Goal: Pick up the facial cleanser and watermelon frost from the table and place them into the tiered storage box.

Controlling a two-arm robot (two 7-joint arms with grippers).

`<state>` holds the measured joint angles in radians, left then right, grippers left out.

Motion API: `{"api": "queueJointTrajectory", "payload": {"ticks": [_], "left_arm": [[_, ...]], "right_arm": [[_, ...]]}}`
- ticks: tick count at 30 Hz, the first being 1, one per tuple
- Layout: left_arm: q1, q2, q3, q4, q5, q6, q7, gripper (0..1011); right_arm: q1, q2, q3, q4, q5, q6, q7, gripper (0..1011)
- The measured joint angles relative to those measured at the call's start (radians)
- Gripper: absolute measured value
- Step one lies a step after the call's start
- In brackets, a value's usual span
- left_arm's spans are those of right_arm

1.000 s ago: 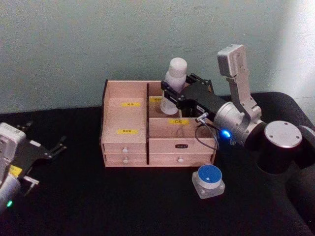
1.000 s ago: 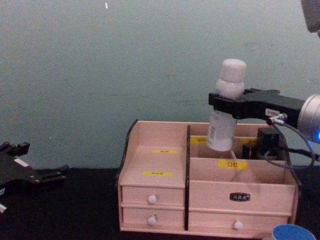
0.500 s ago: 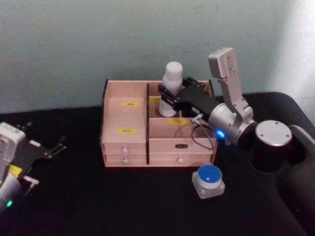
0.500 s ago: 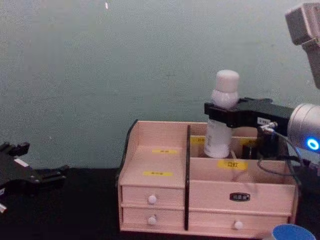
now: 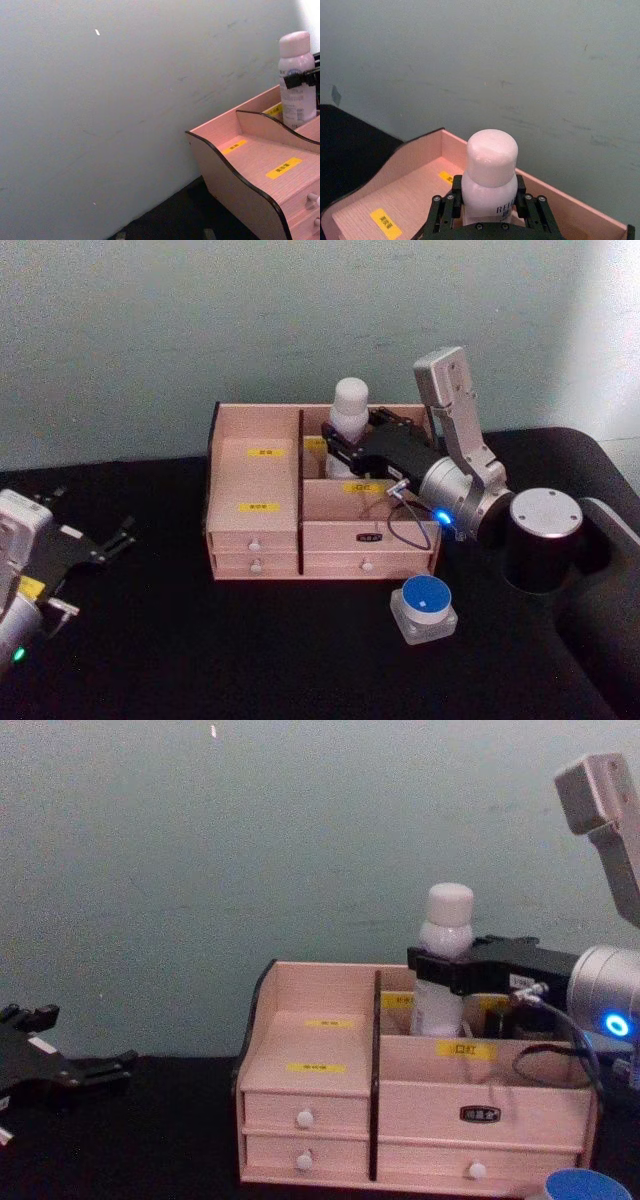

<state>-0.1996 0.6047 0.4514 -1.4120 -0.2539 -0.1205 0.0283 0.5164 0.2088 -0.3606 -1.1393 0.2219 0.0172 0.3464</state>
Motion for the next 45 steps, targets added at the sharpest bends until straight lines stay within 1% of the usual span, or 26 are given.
{"api": "queueJointTrajectory", "payload": {"ticks": [11, 18, 35, 37, 38, 41, 42, 45], "left_arm": [[0.0, 0.0, 0.0, 0.0, 0.0, 0.0, 0.0, 1001], [0.0, 0.0, 0.0, 0.0, 0.0, 0.0, 0.0, 1001], [0.0, 0.0, 0.0, 0.0, 0.0, 0.0, 0.0, 1001], [0.0, 0.0, 0.0, 0.0, 0.0, 0.0, 0.0, 1001], [0.0, 0.0, 0.0, 0.0, 0.0, 0.0, 0.0, 1001], [0.0, 0.0, 0.0, 0.0, 0.0, 0.0, 0.0, 1001], [0.0, 0.0, 0.0, 0.0, 0.0, 0.0, 0.0, 1001], [0.0, 0.0, 0.0, 0.0, 0.0, 0.0, 0.0, 1001]], "right_arm": [[0.008, -0.006, -0.005, 0.029, -0.024, 0.034, 0.002, 593], [0.008, -0.007, -0.005, 0.031, -0.03, 0.045, 0.006, 593], [0.007, -0.006, -0.005, 0.03, -0.029, 0.045, 0.006, 593], [0.007, -0.006, -0.005, 0.03, -0.029, 0.045, 0.006, 606], [0.007, -0.006, -0.005, 0.03, -0.029, 0.045, 0.006, 652], [0.006, -0.006, -0.005, 0.029, -0.029, 0.045, 0.006, 710], [0.006, -0.006, -0.005, 0.029, -0.029, 0.044, 0.006, 767], [0.006, -0.006, -0.005, 0.029, -0.029, 0.044, 0.005, 857]]}}
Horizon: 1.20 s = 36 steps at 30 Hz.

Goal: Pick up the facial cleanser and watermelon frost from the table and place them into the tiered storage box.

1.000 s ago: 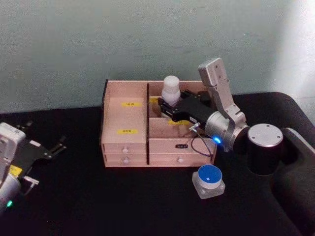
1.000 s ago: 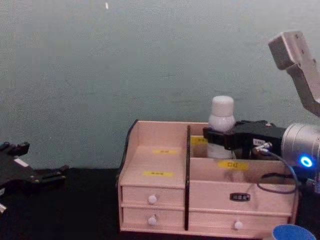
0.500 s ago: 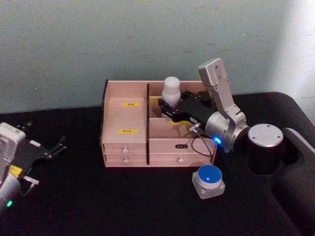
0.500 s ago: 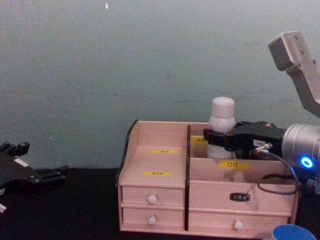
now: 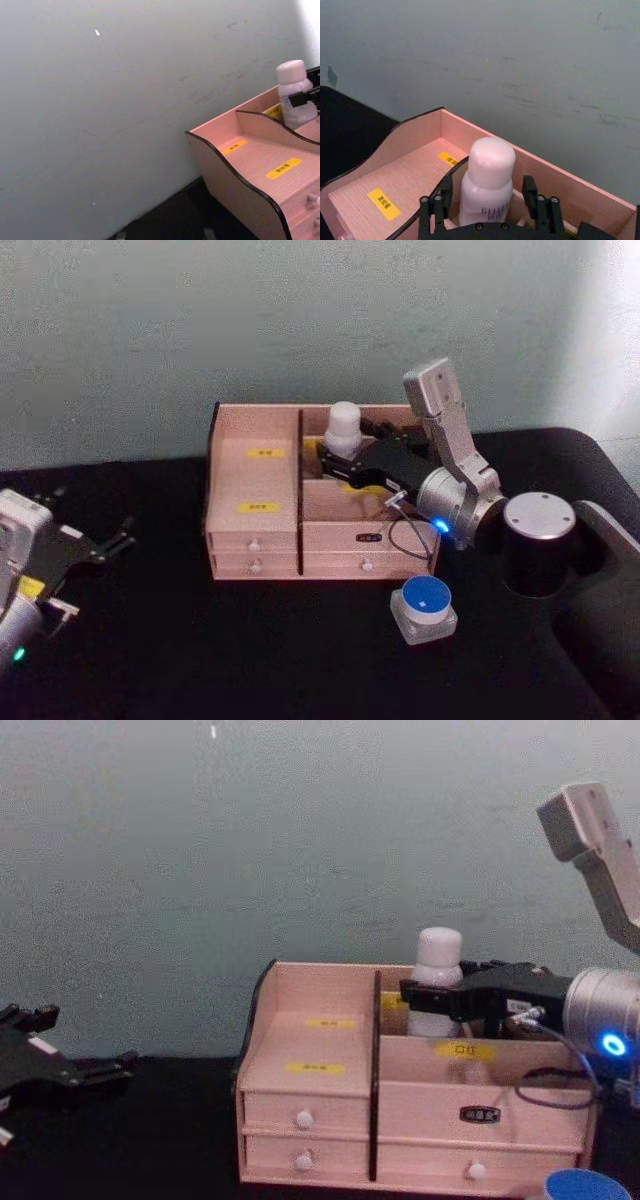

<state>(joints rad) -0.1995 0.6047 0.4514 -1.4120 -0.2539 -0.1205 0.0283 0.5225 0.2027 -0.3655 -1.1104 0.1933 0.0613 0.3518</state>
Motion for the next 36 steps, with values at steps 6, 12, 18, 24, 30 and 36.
{"api": "queueJointTrajectory", "payload": {"ticks": [6, 12, 18, 24, 30, 36], "left_arm": [[0.0, 0.0, 0.0, 0.0, 0.0, 0.0, 0.0, 1001], [0.0, 0.0, 0.0, 0.0, 0.0, 0.0, 0.0, 1001], [0.0, 0.0, 0.0, 0.0, 0.0, 0.0, 0.0, 1001], [0.0, 0.0, 0.0, 0.0, 0.0, 0.0, 0.0, 1001], [0.0, 0.0, 0.0, 0.0, 0.0, 0.0, 0.0, 1001], [0.0, 0.0, 0.0, 0.0, 0.0, 0.0, 0.0, 1001]], "right_arm": [[0.0, 0.0, 0.0, 0.0, 0.0, -0.001, 0.0, 1000], [0.0, 0.0, 0.0, 0.0, 0.001, -0.001, -0.001, 1000], [-0.005, 0.002, 0.001, -0.01, -0.001, -0.005, -0.004, 1000], [-0.034, 0.022, 0.013, -0.062, -0.006, -0.018, -0.001, 1000], [-0.104, 0.076, 0.029, -0.175, 0.008, -0.028, 0.03, 1000], [-0.185, 0.146, 0.049, -0.289, 0.043, -0.034, 0.076, 1000]]}}
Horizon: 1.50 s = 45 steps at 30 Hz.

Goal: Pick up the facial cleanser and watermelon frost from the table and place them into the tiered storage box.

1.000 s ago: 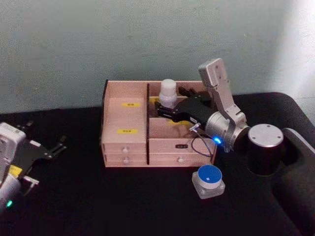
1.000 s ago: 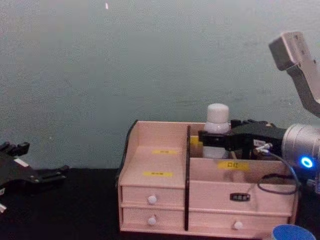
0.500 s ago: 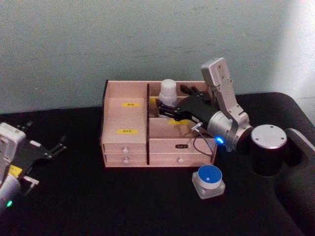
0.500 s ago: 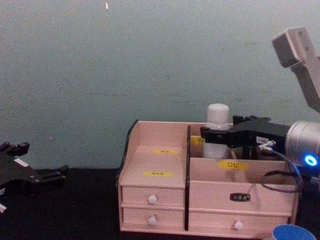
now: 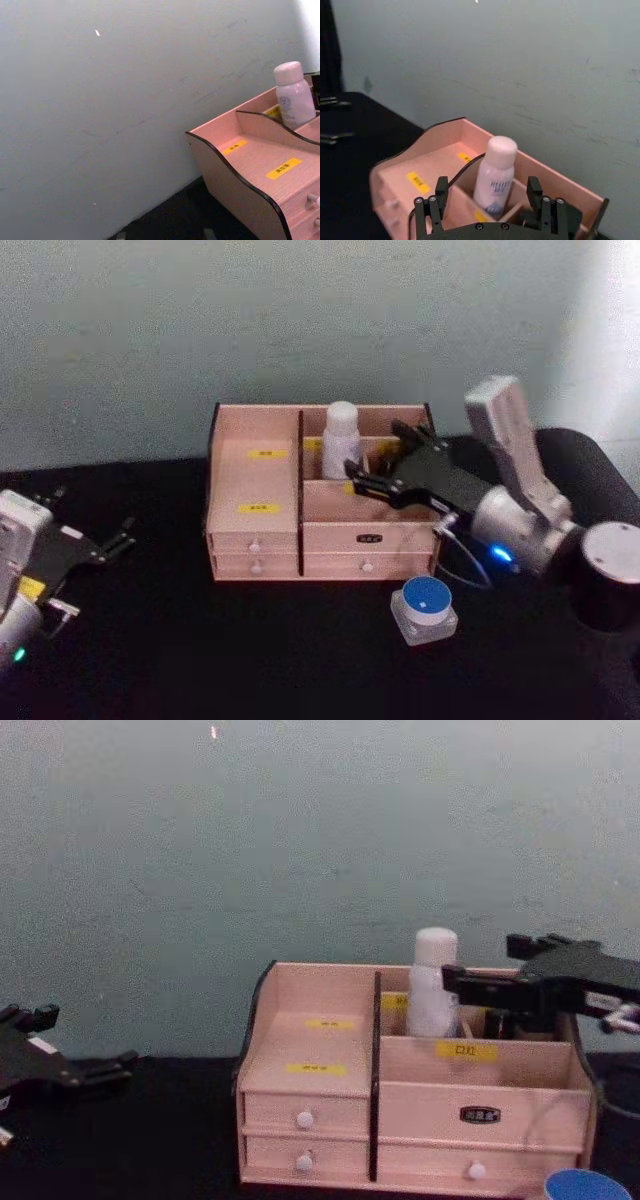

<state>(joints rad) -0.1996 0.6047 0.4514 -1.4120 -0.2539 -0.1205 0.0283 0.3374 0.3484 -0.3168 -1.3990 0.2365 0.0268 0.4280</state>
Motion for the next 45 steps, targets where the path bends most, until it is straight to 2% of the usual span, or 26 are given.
{"api": "queueJointTrajectory", "payload": {"ticks": [4, 6, 7, 8, 11, 20, 27, 34, 45], "left_arm": [[0.0, 0.0, 0.0, 0.0, 0.0, 0.0, 0.0, 1001], [0.0, 0.0, 0.0, 0.0, 0.0, 0.0, 0.0, 1001], [0.0, 0.0, 0.0, 0.0, 0.0, 0.0, 0.0, 1001], [0.0, 0.0, 0.0, 0.0, 0.0, 0.0, 0.0, 1001], [0.0, 0.0, 0.0, 0.0, 0.0, 0.0, 0.0, 1001], [0.0, 0.0, 0.0, 0.0, 0.0, 0.0, 0.0, 1001], [0.0, 0.0, 0.0, 0.0, 0.0, 0.0, 0.0, 1001], [0.0, 0.0, 0.0, 0.0, 0.0, 0.0, 0.0, 1001], [0.0, 0.0, 0.0, 0.0, 0.0, 0.0, 0.0, 1001]], "right_arm": [[-0.073, 0.063, 0.019, -0.091, 0.041, 0.0, 0.036, 1000], [-0.085, 0.073, 0.022, -0.105, 0.048, 0.0, 0.041, 1000], [-0.118, 0.103, 0.031, -0.143, 0.069, 0.003, 0.054, 1000], [-0.118, 0.103, 0.031, -0.143, 0.069, 0.003, 0.054, 1000], [-0.175, 0.151, 0.047, -0.2, 0.101, 0.01, 0.072, 1000], [-0.256, 0.226, 0.059, -0.263, 0.167, 0.056, 0.089, 1000], [-0.289, 0.263, 0.055, -0.276, 0.194, 0.079, 0.094, 1000], [-0.311, 0.298, 0.032, -0.277, 0.205, 0.101, 0.089, 1000], [-0.302, 0.304, -0.002, -0.243, 0.193, 0.123, 0.06, 1000]]}}
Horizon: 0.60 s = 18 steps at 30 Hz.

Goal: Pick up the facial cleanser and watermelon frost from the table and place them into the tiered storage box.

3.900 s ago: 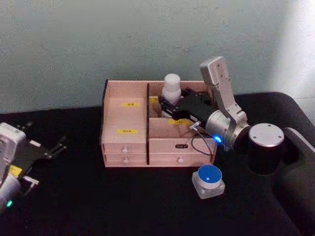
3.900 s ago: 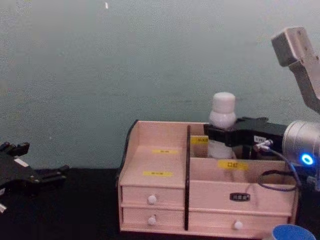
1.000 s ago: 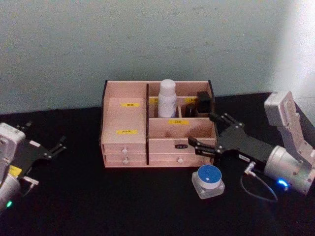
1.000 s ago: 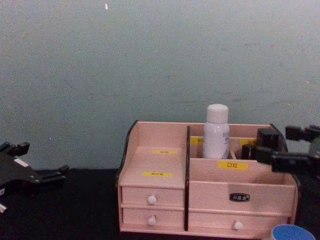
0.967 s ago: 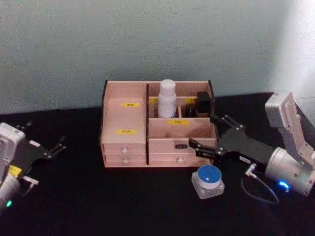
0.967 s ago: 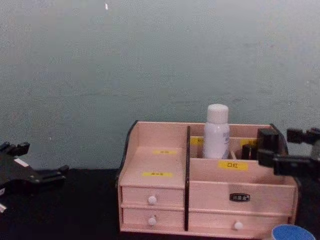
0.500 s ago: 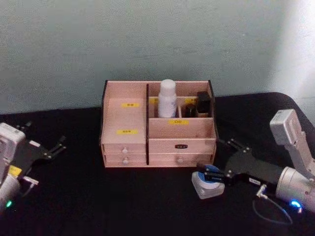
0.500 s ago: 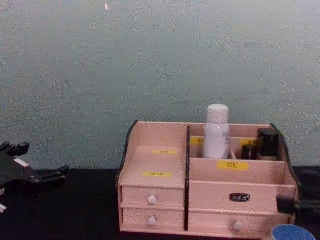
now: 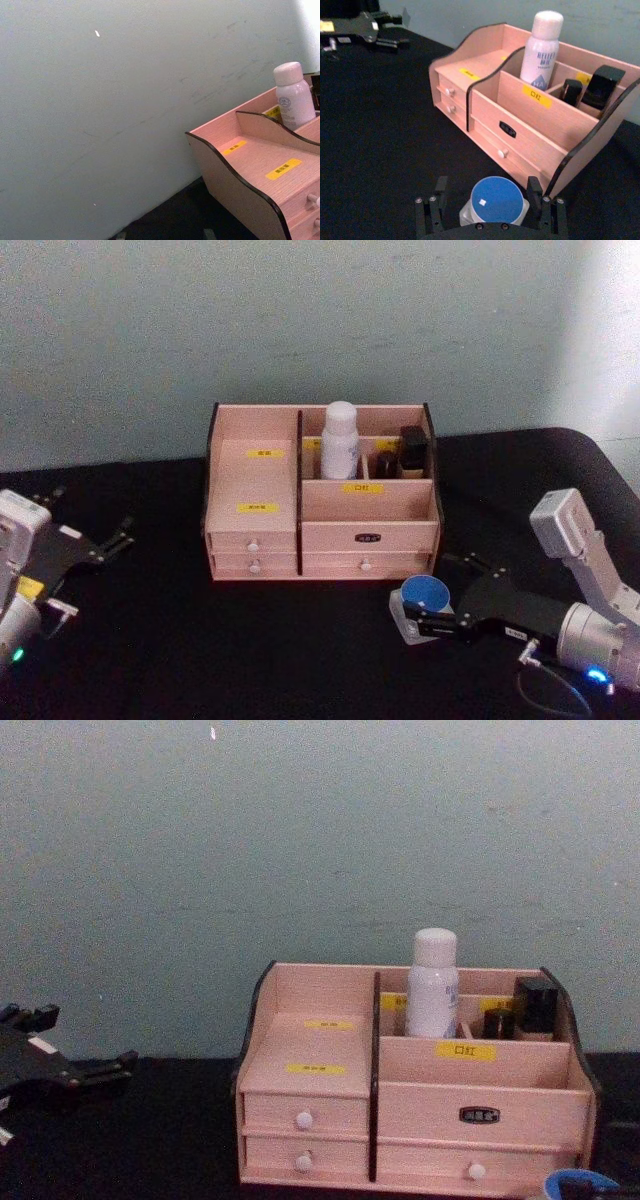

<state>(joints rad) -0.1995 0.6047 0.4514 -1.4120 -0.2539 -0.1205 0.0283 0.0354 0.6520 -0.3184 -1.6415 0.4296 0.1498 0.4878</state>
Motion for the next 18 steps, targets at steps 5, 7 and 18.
{"api": "queueJointTrajectory", "payload": {"ticks": [5, 7, 18], "left_arm": [[0.0, 0.0, 0.0, 0.0, 0.0, 0.0, 0.0, 1001], [0.0, 0.0, 0.0, 0.0, 0.0, 0.0, 0.0, 1001], [0.0, 0.0, 0.0, 0.0, 0.0, 0.0, 0.0, 1001]], "right_arm": [[0.011, -0.007, -0.014, 0.023, -0.018, -0.001, -0.008, 1000], [0.013, -0.009, -0.017, 0.029, -0.021, -0.001, -0.009, 1000], [0.025, -0.023, -0.026, 0.058, -0.029, 0.004, -0.01, 1000]]}}
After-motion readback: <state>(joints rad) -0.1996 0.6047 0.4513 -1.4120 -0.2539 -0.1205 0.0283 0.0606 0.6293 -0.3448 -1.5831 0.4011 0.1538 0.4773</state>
